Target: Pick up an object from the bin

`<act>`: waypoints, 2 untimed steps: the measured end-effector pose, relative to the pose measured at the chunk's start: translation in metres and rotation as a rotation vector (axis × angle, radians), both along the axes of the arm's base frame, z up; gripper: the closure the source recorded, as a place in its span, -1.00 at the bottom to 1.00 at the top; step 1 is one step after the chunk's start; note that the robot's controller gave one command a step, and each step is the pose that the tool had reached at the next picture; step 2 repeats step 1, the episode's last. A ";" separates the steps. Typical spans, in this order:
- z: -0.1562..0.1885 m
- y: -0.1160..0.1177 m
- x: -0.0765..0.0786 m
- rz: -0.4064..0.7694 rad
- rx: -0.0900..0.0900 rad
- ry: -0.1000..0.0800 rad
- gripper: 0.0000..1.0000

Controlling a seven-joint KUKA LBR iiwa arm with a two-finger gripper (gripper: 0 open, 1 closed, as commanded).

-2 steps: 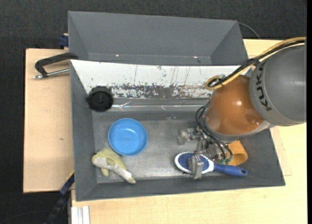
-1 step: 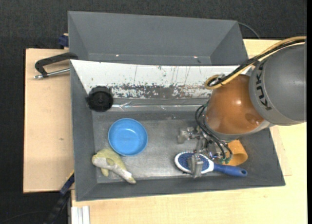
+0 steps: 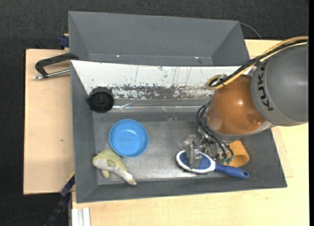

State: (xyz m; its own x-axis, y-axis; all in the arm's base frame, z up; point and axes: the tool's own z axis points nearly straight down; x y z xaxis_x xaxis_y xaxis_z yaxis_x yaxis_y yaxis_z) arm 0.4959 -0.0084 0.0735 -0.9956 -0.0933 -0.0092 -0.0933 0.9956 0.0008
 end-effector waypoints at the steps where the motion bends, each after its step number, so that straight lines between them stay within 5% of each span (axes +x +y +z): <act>1: 0.053 0.001 0.002 0.001 -0.001 -0.001 1.00; 2: 0.053 0.001 0.002 0.001 -0.001 -0.001 1.00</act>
Offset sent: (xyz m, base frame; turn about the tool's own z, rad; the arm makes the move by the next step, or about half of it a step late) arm 0.0002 -0.0002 0.0499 0.0000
